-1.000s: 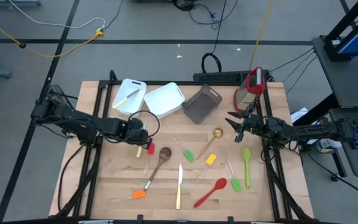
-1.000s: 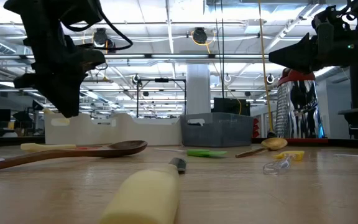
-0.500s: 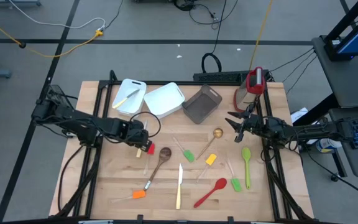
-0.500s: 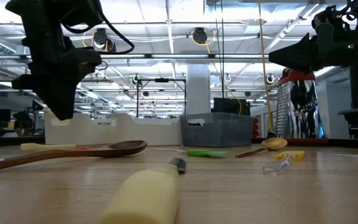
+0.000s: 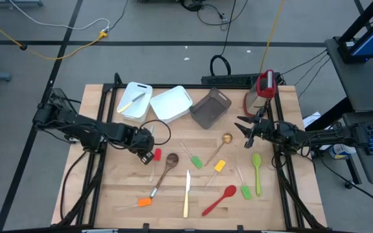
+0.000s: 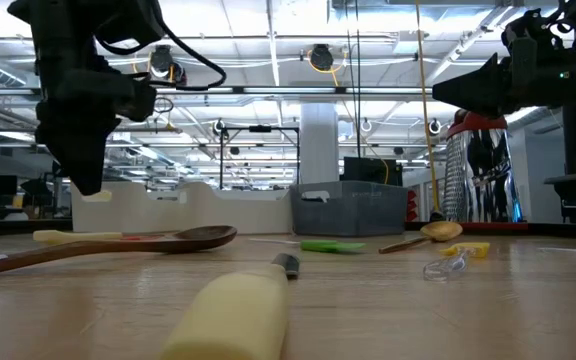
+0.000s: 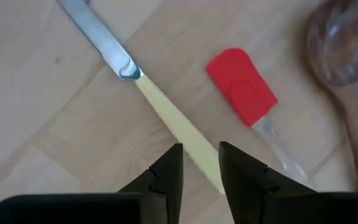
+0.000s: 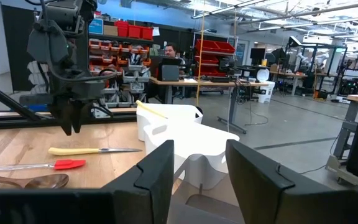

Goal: Pick & Place Kitchen Items
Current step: Put the yellow kitchen knife into the left white bin

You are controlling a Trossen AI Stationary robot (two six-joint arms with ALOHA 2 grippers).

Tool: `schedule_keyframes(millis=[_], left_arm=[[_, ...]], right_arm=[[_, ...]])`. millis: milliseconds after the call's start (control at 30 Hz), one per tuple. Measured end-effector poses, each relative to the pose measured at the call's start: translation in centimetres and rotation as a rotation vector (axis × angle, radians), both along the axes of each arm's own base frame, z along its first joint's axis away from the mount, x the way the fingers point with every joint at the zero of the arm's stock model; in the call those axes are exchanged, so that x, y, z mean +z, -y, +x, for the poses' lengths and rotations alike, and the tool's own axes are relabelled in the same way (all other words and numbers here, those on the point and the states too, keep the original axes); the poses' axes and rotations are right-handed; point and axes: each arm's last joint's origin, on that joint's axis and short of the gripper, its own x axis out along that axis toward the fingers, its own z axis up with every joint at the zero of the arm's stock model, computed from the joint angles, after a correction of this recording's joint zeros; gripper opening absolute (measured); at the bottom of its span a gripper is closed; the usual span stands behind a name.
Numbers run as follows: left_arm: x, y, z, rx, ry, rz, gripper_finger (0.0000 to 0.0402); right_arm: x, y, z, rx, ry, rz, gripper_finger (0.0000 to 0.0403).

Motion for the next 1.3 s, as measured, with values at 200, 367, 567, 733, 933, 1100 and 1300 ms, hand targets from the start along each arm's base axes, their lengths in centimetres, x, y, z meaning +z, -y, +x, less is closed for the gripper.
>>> schedule_keyframes(millis=[200, 367, 567, 733, 933, 1100, 1300], left_arm=[[0.0, -0.1, 0.0, 0.022, -0.002, -0.041, 0.0109], [0.0, -0.6, 0.1, 0.101, 0.001, -0.041, 0.0135], [0.0, -1.5, 0.2, 0.212, 0.01, -0.025, 0.0182], [-1.5, -1.8, -0.3, 0.318, 0.033, -0.015, 0.0195], [-4.2, -1.6, -1.3, 0.362, 0.065, -0.055, 0.0182], [-5.6, -1.7, -1.5, 0.367, 0.153, -0.046, 0.0167], [-6.0, -1.8, -2.1, 0.374, 0.117, 0.006, 0.015]], right_arm=[[0.0, 0.0, 0.0, 0.0, 0.0, 0.0, 0.0141], [0.0, 0.0, 0.0, 0.0, -0.004, 0.0, 0.0141], [-0.1, 0.0, 0.0, 0.0, -0.009, 0.0, 0.0141], [-0.2, 0.0, 0.0, 0.001, -0.014, 0.007, 0.0141], [-0.2, 0.0, 0.0, 0.001, -0.019, 0.006, 0.0141], [-0.2, 0.0, 0.0, 0.0, -0.02, 0.002, 0.0141], [-0.2, 0.0, 0.0, 0.0, -0.02, 0.001, 0.0141]])
